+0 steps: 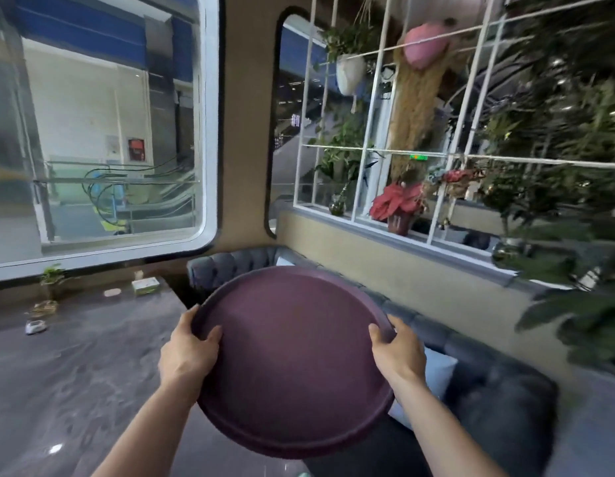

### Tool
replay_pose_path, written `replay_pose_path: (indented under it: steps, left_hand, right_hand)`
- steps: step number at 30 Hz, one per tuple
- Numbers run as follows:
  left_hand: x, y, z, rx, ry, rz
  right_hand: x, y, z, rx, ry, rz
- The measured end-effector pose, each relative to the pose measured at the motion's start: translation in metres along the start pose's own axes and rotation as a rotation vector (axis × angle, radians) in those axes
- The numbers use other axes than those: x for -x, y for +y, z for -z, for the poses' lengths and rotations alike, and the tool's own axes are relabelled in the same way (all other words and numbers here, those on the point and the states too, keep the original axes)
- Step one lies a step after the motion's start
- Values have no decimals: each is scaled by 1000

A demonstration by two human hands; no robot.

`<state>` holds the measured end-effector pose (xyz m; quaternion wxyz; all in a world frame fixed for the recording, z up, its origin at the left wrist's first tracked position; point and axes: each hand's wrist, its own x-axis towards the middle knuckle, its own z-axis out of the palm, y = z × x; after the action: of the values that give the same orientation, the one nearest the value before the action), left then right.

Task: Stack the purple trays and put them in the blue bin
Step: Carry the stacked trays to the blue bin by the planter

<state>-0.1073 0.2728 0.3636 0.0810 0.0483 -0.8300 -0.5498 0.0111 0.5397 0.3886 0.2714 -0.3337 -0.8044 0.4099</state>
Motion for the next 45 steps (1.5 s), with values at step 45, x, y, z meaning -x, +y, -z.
replay_pose_path:
  steps: [45]
  left_hand:
    - [546, 153, -356, 137, -1778, -679]
  right_hand:
    - [363, 217, 382, 348, 1634, -1048]
